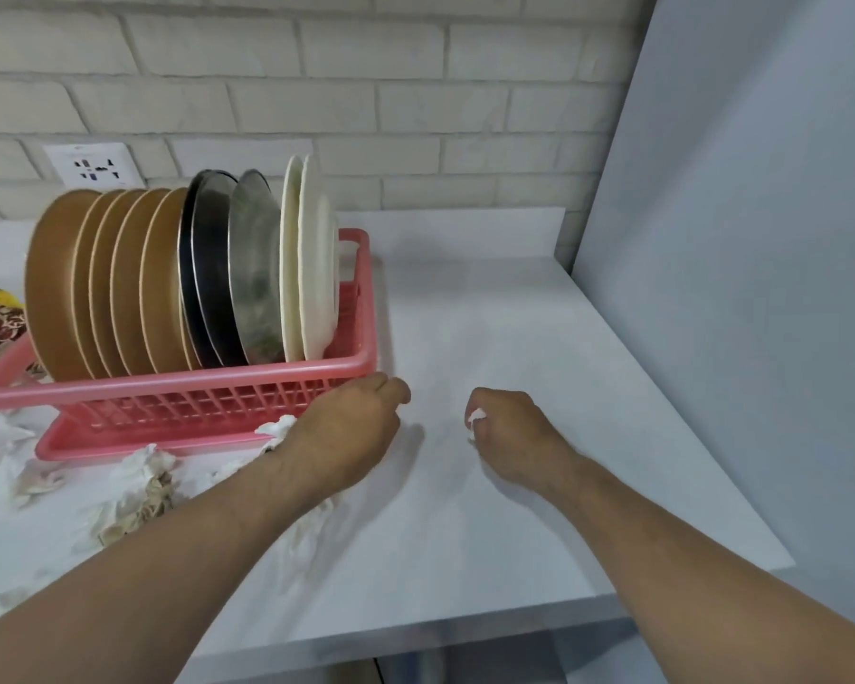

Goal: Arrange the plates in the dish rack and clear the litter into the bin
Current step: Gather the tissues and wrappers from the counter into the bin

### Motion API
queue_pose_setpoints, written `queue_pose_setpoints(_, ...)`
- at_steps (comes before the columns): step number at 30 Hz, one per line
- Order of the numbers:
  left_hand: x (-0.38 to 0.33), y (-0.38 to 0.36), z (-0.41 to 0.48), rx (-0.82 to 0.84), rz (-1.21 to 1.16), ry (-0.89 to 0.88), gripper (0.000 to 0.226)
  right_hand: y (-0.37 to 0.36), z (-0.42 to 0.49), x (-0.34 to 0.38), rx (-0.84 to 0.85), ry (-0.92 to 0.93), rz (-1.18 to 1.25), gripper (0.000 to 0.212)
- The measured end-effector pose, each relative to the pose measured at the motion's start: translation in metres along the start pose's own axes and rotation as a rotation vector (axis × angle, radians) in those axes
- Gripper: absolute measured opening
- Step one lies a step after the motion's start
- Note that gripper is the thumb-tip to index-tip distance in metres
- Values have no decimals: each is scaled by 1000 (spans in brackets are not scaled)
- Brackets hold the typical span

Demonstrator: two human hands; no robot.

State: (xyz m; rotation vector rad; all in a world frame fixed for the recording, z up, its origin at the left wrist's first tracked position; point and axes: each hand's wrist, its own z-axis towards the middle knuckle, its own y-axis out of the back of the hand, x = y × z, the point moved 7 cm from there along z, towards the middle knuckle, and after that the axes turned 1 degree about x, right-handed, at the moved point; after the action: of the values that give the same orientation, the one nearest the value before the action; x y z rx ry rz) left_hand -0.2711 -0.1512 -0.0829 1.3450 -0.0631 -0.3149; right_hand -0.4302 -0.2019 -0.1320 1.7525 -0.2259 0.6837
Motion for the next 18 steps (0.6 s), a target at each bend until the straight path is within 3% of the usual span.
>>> queue_pose_setpoints(2,3,13,-3,-45,21,29,19,4,-12,0,-31,-20,75,28)
queue_pose_setpoints(6,8,33,-13,-58,12,13,34,-1,-40,23,-49,10,93,22)
queue_pose_setpoints(11,20,49,-32,-60,-72,-68,23,-27,-67,65,-57,7,18,49)
queue_pose_setpoints(13,25,52,-42,-59,-31,-128,15,-39,-70,79,-55,6,-10,42)
queue_pose_setpoints(15,37,55,-52,-61,-32,-127,19,-53,-74,87,-16,-21,76,21)
queue_pose_setpoints(18,52,62,-69,-62,-23,-107,20,-67,-88,105,-8,-18,49,30)
